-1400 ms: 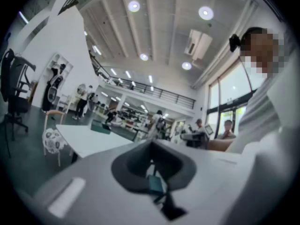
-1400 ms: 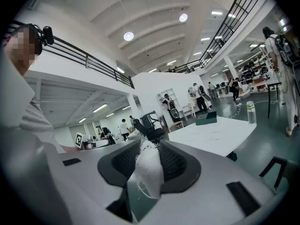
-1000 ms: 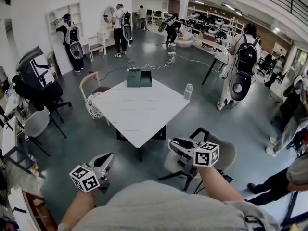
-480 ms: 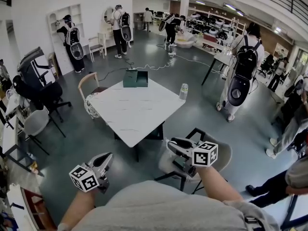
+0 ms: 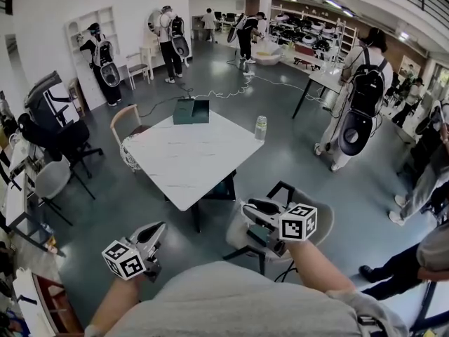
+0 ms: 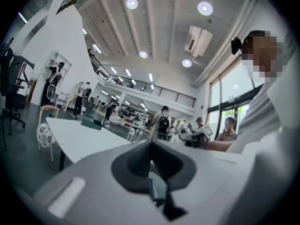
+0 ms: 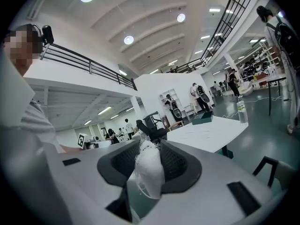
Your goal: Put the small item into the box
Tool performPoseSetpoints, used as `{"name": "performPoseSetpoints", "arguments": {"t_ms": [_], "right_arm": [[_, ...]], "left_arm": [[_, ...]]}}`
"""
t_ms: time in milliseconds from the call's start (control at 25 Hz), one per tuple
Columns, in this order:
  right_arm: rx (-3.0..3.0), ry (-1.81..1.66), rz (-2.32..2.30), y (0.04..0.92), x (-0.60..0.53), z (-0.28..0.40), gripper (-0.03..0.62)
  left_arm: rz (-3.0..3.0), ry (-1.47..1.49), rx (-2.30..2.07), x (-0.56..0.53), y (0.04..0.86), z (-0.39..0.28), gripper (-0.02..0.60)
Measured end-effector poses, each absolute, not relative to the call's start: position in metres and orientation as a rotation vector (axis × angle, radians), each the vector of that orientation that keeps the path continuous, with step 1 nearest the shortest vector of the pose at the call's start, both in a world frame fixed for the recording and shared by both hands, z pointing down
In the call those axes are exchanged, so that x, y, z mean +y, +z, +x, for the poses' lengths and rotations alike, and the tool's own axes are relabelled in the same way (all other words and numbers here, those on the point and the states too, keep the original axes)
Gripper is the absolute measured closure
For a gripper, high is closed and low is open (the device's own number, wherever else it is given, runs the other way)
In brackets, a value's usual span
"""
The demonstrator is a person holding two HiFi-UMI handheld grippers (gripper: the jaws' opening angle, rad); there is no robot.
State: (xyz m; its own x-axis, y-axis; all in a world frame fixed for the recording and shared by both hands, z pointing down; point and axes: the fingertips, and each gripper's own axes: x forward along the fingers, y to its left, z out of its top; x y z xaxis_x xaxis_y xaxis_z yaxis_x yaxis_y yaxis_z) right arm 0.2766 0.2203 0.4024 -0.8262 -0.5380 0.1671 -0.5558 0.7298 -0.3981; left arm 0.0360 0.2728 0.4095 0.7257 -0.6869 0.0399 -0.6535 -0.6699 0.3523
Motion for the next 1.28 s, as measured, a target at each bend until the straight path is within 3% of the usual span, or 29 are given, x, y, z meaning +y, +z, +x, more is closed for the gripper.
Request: {"name": "performPoseSetpoints", "arguments": {"t_ms": [640,1280], "right_arm": [[-2.836,0.677,0.993,0.408,0.181,0.270,0.462],[-2.781,0.681,1.162,0.401,0.075,0.163,0.462]], "left_arm": [[2.607,-0.140,-0.929,0.220,0.419,0.032,0.578],[2.659,-0.129,-0.773,0.082,0.422,-0.072,0.578]]}}
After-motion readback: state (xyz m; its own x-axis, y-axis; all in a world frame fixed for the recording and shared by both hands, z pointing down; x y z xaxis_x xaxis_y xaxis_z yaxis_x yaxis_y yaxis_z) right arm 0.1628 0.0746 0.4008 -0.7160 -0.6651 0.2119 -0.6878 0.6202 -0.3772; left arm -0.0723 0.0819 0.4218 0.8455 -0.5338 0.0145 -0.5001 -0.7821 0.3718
